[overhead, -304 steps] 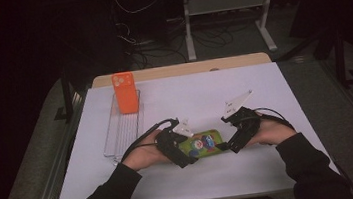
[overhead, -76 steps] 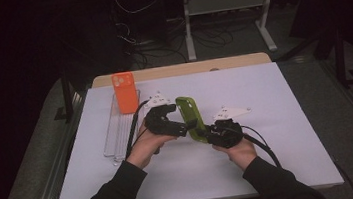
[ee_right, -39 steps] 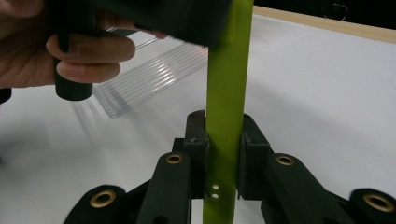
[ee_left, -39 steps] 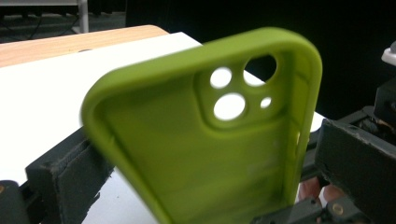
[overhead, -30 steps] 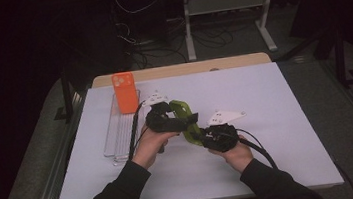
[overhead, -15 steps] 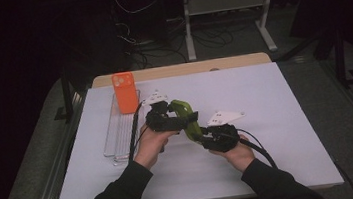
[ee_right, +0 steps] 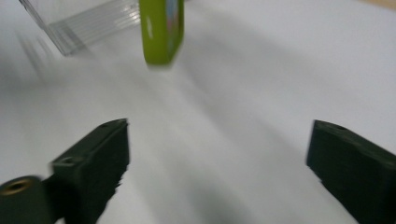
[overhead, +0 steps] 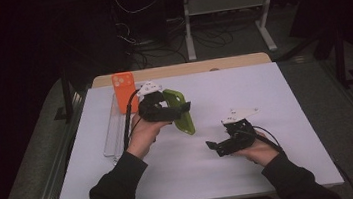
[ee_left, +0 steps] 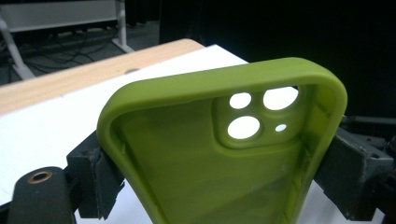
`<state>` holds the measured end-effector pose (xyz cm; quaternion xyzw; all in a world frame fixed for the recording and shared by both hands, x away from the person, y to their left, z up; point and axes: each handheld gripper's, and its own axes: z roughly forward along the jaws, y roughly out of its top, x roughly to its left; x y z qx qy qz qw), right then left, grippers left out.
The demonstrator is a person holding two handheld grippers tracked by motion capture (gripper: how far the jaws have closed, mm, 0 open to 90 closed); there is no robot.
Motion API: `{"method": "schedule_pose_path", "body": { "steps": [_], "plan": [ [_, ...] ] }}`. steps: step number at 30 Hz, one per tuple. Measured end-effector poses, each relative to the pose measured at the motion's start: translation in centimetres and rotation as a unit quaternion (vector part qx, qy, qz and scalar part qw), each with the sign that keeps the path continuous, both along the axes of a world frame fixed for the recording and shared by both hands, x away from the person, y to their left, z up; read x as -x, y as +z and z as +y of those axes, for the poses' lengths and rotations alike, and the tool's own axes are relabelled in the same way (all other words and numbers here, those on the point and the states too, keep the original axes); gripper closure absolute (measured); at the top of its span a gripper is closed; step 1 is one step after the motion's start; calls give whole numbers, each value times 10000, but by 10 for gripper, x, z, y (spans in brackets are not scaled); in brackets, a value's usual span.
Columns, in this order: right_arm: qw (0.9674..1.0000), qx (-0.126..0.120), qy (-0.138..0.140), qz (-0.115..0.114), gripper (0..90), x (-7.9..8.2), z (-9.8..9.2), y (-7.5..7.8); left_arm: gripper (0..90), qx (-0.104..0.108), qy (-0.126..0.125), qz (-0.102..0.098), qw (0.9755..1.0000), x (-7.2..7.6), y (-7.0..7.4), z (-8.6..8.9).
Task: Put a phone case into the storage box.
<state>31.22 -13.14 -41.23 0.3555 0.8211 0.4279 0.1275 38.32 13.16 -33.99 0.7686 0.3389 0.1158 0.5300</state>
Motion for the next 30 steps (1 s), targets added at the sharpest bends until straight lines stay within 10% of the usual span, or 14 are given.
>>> {"method": "schedule_pose_path", "body": {
  "steps": [18,30],
  "plan": [
    [9998,21,-165,53,0,16,-50,-16,129,-290,450,-423,9977,-24,52,39],
    [9997,141,-150,87,0,24,-65,-24,129,-648,1002,-773,9898,-37,72,70]
  ]
}}
